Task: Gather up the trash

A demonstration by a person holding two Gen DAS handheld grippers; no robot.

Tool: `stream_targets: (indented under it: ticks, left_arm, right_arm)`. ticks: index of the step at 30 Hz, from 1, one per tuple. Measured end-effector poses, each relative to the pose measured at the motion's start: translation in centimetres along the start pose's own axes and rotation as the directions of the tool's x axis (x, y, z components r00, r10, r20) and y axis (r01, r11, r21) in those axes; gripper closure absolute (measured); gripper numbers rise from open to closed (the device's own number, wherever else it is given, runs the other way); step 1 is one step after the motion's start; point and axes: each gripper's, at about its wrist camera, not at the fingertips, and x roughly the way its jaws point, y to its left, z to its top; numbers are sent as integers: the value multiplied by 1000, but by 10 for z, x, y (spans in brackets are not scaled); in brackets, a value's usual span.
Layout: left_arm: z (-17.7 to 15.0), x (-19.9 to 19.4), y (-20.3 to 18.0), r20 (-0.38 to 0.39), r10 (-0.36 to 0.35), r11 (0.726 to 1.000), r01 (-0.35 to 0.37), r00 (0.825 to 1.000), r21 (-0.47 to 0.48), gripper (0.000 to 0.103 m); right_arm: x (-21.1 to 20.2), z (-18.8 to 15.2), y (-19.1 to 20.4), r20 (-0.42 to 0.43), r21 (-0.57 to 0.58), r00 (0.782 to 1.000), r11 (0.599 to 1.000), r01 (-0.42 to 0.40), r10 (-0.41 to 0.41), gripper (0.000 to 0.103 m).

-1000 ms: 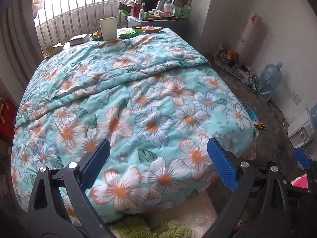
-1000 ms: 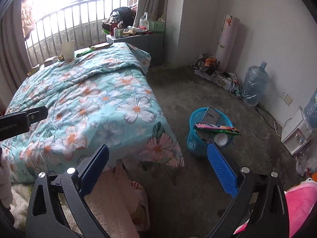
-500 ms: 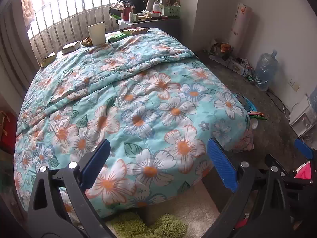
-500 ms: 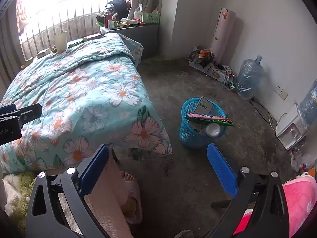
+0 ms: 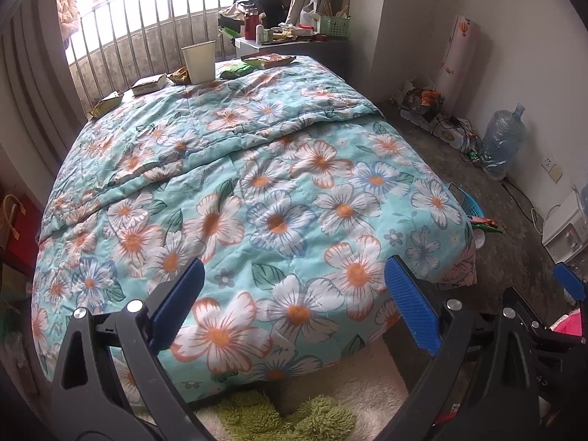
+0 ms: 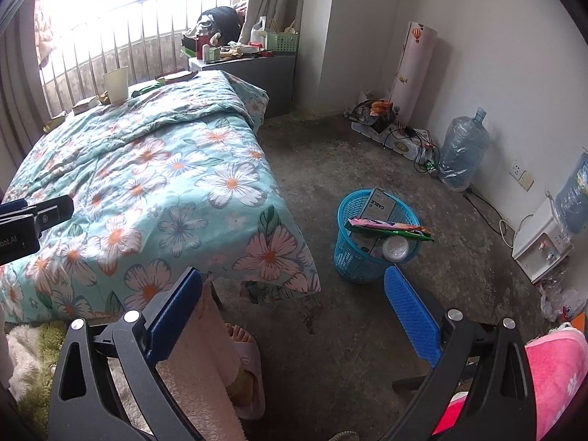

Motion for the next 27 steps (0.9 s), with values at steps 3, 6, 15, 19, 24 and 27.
stream_targets:
  ticks: [3, 6, 15, 19, 24, 27]
  left_arm:
    - [-1, 1, 1, -16, -7, 1000, 7, 1000, -9, 9]
    - [-1, -1, 0, -12, -2, 1000, 2, 1000, -2, 9]
    - [1, -2, 1, -5, 4, 1000, -4, 1000, -11, 9]
    - [3, -3, 2, -2, 2, 1000, -2, 1000, -10, 9]
    - [10, -3, 1, 2, 0, 1000, 0, 1000, -20, 9]
    - [16, -3, 0, 7, -4, 1000, 4, 1000, -31, 9]
  right_arm:
    - [-1, 1, 2, 3, -3, 1000, 1000, 3, -2, 6]
    - [-3, 2, 2, 7, -5, 1000, 1000, 4, -4, 6]
    - [-7, 5, 1, 14, 0, 1000, 1000, 0, 0, 6]
    - [-8, 10, 0, 15, 1, 1000, 1000, -8, 8, 6]
    - [-8, 18, 0, 24, -7, 1000, 1000, -6, 6, 6]
    - [-8, 22, 1, 29, -19, 1000, 1000, -6, 6, 6]
